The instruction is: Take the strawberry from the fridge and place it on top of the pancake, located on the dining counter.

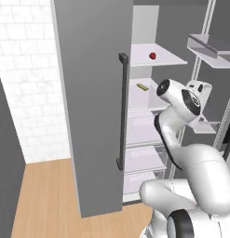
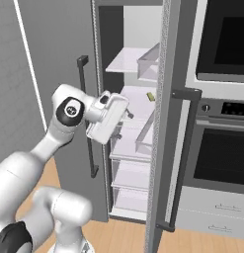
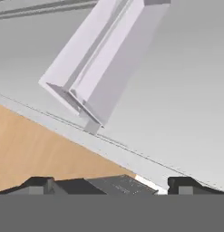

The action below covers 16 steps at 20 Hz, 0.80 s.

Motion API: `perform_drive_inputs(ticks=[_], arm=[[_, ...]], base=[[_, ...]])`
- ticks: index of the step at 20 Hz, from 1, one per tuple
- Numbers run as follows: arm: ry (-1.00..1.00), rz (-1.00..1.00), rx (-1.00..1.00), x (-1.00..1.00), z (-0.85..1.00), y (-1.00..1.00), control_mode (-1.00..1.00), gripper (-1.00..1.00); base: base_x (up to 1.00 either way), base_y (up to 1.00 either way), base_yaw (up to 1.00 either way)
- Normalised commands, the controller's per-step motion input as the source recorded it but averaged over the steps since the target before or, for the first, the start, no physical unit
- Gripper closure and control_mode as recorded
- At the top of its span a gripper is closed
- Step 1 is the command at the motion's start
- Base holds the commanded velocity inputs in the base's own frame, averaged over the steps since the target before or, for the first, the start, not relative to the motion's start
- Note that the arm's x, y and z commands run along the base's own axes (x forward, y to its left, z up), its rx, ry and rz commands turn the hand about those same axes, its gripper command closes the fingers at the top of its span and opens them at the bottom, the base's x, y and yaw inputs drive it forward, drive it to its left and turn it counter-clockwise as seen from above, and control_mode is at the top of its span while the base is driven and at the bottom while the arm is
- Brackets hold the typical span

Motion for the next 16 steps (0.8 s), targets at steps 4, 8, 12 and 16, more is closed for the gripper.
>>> perform_drive_inputs(ticks=[4, 8, 12, 16], arm=[[0.34, 0.22, -0.1, 0.42, -0.15, -0.84, -1.0, -1.0], [0.18, 0.26, 0.0, 0.51, 0.0, -0.58, -1.0, -1.0], [0.14, 0.23, 0.0, 0.26, 0.0, -0.56, -1.0, -1.0], [0.15, 0.19, 0.0, 0.01, -0.04, -0.65, -1.0, -1.0]], base=[[0.0, 0.0, 0.0], [0.0, 0.0, 0.0], [0.0, 0.0, 0.0], [0.0, 0.0, 0.0]])
